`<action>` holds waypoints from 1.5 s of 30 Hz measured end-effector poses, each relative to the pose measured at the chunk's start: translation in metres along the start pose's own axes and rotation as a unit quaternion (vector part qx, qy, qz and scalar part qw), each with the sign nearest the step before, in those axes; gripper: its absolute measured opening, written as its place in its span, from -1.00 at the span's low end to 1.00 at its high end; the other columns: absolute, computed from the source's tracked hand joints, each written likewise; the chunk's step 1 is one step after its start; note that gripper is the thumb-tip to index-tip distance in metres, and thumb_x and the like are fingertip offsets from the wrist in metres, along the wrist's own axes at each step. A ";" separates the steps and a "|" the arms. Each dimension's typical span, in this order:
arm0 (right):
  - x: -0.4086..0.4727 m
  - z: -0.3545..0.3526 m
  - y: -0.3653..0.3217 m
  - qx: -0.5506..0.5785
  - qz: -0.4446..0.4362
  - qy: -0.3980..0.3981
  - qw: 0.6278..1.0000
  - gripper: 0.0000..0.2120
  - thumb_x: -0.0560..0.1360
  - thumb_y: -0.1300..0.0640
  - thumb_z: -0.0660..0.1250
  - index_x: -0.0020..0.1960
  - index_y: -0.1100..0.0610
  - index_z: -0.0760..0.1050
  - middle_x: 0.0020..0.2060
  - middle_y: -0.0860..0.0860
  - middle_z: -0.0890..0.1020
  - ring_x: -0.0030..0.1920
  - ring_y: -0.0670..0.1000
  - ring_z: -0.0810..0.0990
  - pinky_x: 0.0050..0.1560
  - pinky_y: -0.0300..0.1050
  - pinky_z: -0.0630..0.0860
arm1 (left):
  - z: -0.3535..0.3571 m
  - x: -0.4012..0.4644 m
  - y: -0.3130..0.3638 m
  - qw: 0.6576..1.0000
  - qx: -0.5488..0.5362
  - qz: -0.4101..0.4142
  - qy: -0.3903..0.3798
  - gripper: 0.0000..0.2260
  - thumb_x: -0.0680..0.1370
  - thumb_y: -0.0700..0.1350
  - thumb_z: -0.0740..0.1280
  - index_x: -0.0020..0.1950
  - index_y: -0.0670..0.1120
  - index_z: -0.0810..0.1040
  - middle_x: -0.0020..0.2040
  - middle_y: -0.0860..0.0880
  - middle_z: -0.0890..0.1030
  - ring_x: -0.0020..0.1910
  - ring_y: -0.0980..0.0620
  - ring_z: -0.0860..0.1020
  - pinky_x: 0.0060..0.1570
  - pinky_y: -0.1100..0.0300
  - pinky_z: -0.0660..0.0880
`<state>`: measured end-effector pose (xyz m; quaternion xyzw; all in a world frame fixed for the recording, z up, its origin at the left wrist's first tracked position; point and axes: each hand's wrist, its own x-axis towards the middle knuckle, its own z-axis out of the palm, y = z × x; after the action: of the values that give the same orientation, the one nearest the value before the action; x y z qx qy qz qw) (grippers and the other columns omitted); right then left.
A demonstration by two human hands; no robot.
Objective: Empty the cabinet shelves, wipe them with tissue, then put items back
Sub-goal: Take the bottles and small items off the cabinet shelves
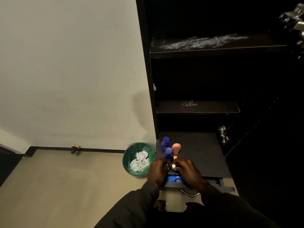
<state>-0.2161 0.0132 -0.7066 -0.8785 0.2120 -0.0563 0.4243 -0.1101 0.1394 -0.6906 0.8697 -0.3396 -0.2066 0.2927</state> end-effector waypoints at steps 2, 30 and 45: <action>0.000 0.001 0.000 0.007 0.000 -0.002 1.000 -0.83 0.48 0.30 0.32 -0.16 0.03 0.51 -0.23 -0.16 0.54 -0.17 -0.19 0.53 -0.21 -0.42 0.37 | 0.001 0.001 -0.001 1.000 0.002 -0.003 0.001 -0.88 0.51 -0.14 0.34 -0.01 0.01 0.63 -0.09 0.02 0.67 -0.16 0.06 0.58 -0.14 0.21 0.48; 0.008 0.008 0.009 0.014 0.005 0.005 1.000 -0.78 0.48 0.26 0.36 -0.14 -0.07 0.50 -0.19 -0.13 0.58 -0.14 -0.26 0.54 -0.15 -0.46 0.38 | 0.003 0.010 -0.010 1.000 -0.021 -0.001 -0.023 -0.86 0.52 -0.15 0.26 -0.04 -0.04 0.62 -0.09 -0.07 0.67 -0.12 -0.05 0.61 -0.07 0.08 0.55; 0.008 0.010 0.013 0.035 0.020 0.016 0.999 -0.80 0.46 0.33 0.35 -0.05 0.05 0.57 -0.13 -0.08 0.60 -0.08 -0.33 0.54 -0.09 -0.53 0.37 | -0.001 0.014 -0.008 0.998 -0.037 -0.011 -0.047 -0.78 0.45 -0.06 0.24 0.00 -0.04 0.61 -0.10 -0.03 0.67 -0.13 -0.02 0.62 -0.07 0.06 0.56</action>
<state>-0.2106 0.0101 -0.7231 -0.8578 0.2342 -0.0688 0.4522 -0.0965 0.1349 -0.6975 0.8513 -0.3354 -0.2630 0.3060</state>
